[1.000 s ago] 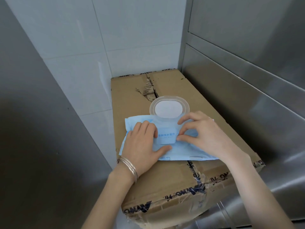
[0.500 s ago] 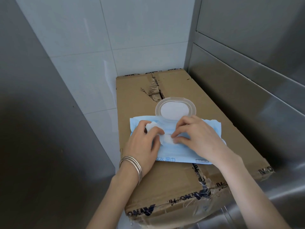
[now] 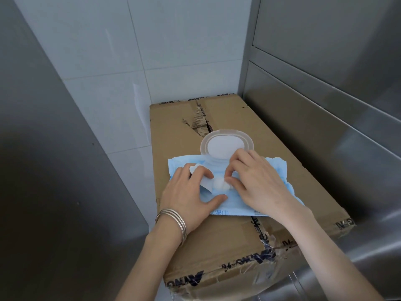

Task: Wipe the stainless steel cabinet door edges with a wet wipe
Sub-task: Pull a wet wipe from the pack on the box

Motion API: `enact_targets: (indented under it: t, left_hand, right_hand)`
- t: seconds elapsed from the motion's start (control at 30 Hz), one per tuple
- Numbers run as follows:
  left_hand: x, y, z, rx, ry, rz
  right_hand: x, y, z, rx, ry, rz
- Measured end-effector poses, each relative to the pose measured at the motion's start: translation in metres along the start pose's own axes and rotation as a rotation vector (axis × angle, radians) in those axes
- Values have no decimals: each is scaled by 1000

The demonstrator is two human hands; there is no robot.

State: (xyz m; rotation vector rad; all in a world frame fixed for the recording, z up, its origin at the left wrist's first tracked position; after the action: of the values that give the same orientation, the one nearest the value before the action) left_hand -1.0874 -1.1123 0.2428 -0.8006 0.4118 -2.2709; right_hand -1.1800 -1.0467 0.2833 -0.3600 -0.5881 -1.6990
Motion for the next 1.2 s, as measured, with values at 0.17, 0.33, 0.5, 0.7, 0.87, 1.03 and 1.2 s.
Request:
enact_targets:
  t: [0.17,0.33,0.5,0.7,0.87,1.03,1.2]
  left_hand:
    - [2,-3,-4,111,53,-16]
    - [3,-2,-4,98,45,-9]
    - [4,-4,-4,134,35,-31]
    - [3,-20,5,87,-23,-113]
    - [-4,-46,5,-35,-43,-331]
    - [-9,-45,-9,-40,56,-381]
    - [-9,-50,-16,33,95,-421]
  right_hand:
    - [7,-13,38,132,-243,-163]
    - [2,-40,93,80,-467,-192]
    - [-16,-63,143,102,-697,-232]
    - [-23,-70,131,92,-577,-273]
    - [-34,-74,132,181,-633,-332]
    - [-42,-72,143,137,-745,-367]
    - [-39,-71,133,91,-661,-367]
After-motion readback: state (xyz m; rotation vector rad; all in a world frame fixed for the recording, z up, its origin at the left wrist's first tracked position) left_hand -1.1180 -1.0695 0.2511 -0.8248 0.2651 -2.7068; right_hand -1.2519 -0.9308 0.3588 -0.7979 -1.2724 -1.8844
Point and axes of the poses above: each hand's wrist, its own x-axis towards the middle knuckle, its own z-axis out of the back of the hand, y = z × x, the point moved 10 cm from there along x, towards the middle knuckle, and after that the axes turned 15 degrees about -y, right-handed, at the moved point
